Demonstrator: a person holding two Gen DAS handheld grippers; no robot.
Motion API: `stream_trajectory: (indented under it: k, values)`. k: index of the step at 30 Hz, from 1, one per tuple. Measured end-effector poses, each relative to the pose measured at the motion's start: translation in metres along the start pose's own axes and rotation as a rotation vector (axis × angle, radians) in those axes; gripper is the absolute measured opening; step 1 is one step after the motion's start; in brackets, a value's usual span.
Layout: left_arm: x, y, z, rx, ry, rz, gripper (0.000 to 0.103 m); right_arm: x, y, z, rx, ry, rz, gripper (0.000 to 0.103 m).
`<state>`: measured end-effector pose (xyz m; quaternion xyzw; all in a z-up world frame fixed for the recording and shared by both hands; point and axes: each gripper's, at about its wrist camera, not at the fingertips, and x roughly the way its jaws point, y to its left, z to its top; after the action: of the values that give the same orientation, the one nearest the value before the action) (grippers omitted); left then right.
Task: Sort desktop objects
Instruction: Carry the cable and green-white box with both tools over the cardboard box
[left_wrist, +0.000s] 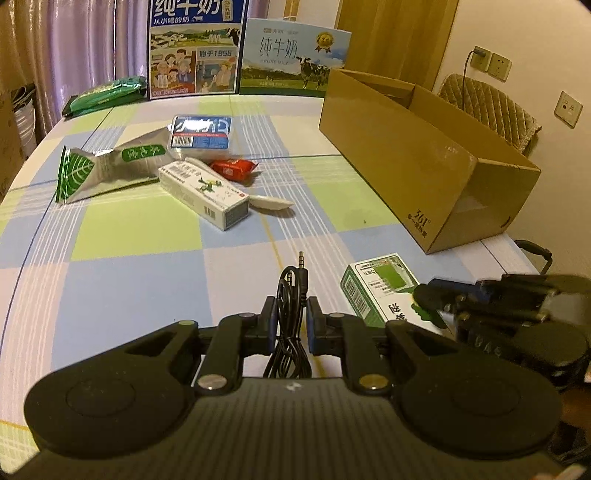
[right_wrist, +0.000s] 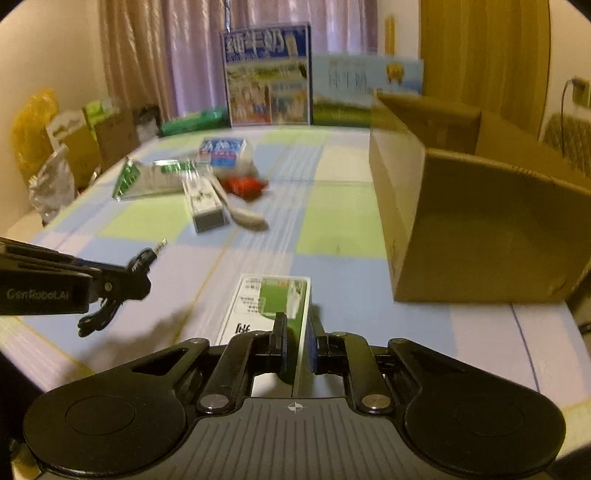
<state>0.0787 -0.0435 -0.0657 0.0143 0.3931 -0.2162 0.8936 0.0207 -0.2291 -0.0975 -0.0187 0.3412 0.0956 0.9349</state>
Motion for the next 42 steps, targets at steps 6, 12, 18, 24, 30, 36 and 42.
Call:
stream_trajectory:
  k: [6, 12, 18, 24, 30, 36, 42]
  values:
    - [0.000, 0.001, -0.001, -0.008, -0.001, -0.001, 0.012, -0.005, -0.001, -0.001, 0.025, -0.029, 0.003, 0.071]
    - [0.000, 0.007, -0.001, -0.030, -0.007, 0.001, 0.012, 0.004, 0.018, -0.007, -0.024, 0.009, 0.028, 0.071]
    - [0.003, 0.014, -0.003, -0.050, -0.001, 0.001, 0.012, 0.023, 0.027, -0.011, -0.045, 0.055, 0.010, 0.071]
    - [0.006, 0.015, -0.005, -0.056, 0.004, -0.004, 0.012, 0.029, 0.026, -0.009, -0.044, 0.078, -0.013, 0.052]
    - [0.005, 0.016, -0.005, -0.060, -0.002, -0.005, 0.012, 0.012, 0.021, -0.006, -0.046, 0.013, -0.038, 0.052]
    - [-0.002, 0.010, 0.005, -0.051, -0.024, -0.014, 0.012, -0.007, 0.016, 0.013, -0.045, -0.064, -0.051, 0.052]
    - [-0.006, -0.007, 0.028, -0.015, -0.062, -0.036, 0.012, -0.029, 0.001, 0.042, -0.036, -0.143, -0.072, 0.052]
